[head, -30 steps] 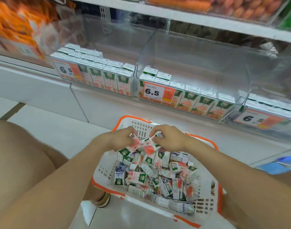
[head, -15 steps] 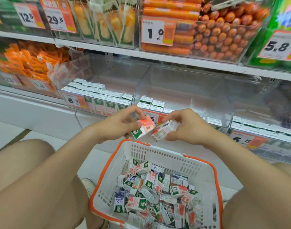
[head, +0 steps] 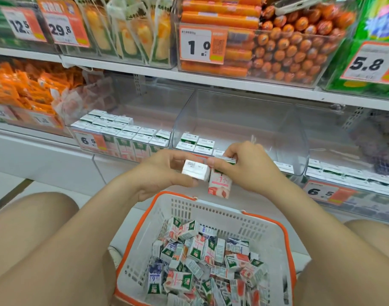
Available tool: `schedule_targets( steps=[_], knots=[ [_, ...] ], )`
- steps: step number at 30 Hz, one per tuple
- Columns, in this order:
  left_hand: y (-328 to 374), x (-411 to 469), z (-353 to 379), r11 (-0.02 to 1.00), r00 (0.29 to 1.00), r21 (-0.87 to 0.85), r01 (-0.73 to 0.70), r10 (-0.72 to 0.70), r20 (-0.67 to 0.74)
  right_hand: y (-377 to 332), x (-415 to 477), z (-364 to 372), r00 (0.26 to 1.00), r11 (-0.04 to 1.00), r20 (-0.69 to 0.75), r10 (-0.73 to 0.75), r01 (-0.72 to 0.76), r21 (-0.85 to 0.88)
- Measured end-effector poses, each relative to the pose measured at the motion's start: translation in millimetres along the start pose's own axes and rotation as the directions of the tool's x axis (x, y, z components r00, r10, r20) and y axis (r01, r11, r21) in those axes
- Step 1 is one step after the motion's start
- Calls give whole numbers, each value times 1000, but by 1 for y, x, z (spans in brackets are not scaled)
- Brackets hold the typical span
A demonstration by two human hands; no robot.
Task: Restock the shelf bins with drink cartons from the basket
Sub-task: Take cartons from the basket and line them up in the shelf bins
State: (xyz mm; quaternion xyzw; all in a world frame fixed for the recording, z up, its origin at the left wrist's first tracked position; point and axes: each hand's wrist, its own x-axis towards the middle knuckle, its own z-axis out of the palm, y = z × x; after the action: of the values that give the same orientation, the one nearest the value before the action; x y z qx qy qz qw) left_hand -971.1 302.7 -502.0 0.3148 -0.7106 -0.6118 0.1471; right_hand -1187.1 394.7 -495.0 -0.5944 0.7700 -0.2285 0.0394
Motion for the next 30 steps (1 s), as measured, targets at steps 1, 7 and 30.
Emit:
schedule_targets(
  steps=[1,7,30],
  knots=[
    [-1,1,1,1000,999,-25,-4,3,-34,-1,0,0,1000,1000,3,19,-19,14],
    [5,2,-14,996,981,85,-6,22,-191,-8,0,1,991,964,-63,121,-103,244],
    [-14,90,-192,340,837,926,165,449,-314,-130,132,63,934,948,-184,-305,279,-154]
  ],
)
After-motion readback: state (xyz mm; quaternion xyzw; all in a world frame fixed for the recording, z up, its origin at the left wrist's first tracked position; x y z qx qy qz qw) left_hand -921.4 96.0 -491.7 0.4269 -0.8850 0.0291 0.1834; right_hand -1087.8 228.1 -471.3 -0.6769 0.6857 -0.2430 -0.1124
